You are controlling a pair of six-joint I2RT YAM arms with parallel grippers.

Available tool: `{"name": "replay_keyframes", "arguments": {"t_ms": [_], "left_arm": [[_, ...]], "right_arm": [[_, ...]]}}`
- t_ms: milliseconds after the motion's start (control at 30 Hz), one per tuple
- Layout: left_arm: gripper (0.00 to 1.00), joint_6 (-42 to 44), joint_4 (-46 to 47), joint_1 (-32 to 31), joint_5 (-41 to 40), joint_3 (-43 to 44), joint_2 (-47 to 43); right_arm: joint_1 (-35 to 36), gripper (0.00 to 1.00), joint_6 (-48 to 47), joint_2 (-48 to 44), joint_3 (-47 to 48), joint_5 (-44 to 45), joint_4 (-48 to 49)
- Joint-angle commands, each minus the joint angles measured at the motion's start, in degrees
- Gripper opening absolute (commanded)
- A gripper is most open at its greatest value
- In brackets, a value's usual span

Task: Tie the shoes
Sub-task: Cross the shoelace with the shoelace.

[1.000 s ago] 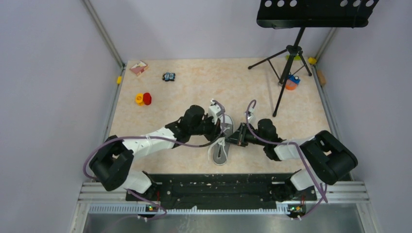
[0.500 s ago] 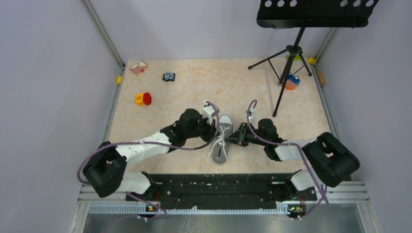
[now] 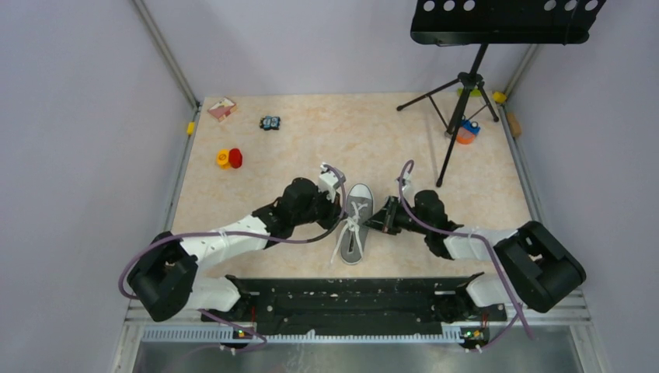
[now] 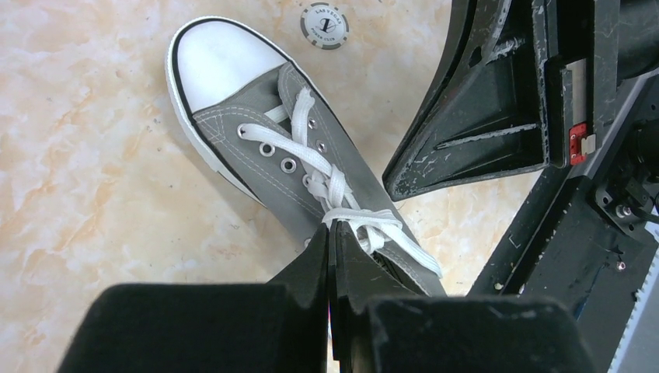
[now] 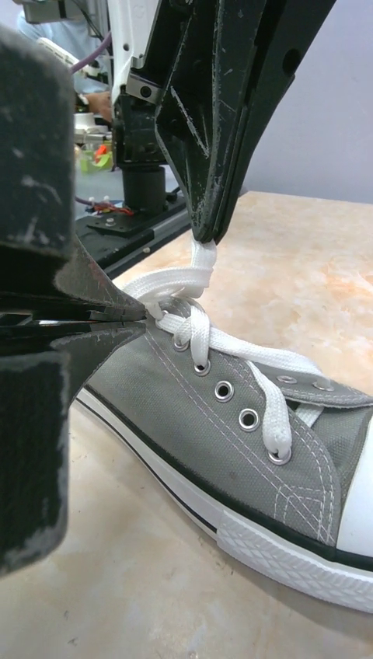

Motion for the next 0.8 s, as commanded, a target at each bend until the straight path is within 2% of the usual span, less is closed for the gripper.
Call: {"name": "replay_keyframes", "arguments": {"t_ms": [0, 100, 233, 333, 567, 767], "left_arm": [[0.00, -1.05, 1.21, 0.29, 0.15, -0.96, -2.61], [0.00, -1.38, 1.86, 0.28, 0.62, -1.02, -2.60], [0.00, -1.57, 2.26, 0.29, 1.55, -0.38, -2.04], [0.00, -1.49, 2.27, 0.28, 2.60, 0.24, -1.66], [0.00, -1.40, 2.45, 0.27, 5.51, 1.34, -1.12], [0.00, -0.88, 2.29, 0.28, 9.03, 1.23, -0.73]], "right_arm": [[0.60, 0.00, -1.75, -1.95, 2.72, -0.50, -0.13], [0.60, 0.00, -1.86, -0.60, 3.68, -3.03, 0.42], [0.60, 0.13, -2.17, 0.65, 4.63, -3.92, 0.43], [0.69, 0.19, -2.90, 1.43, 5.85, -4.82, -0.56], [0.78, 0.19, -4.37, 2.46, 7.26, -2.45, -3.86], [0.77, 0.15, -4.38, 3.32, 8.04, -0.28, -6.17]]}}
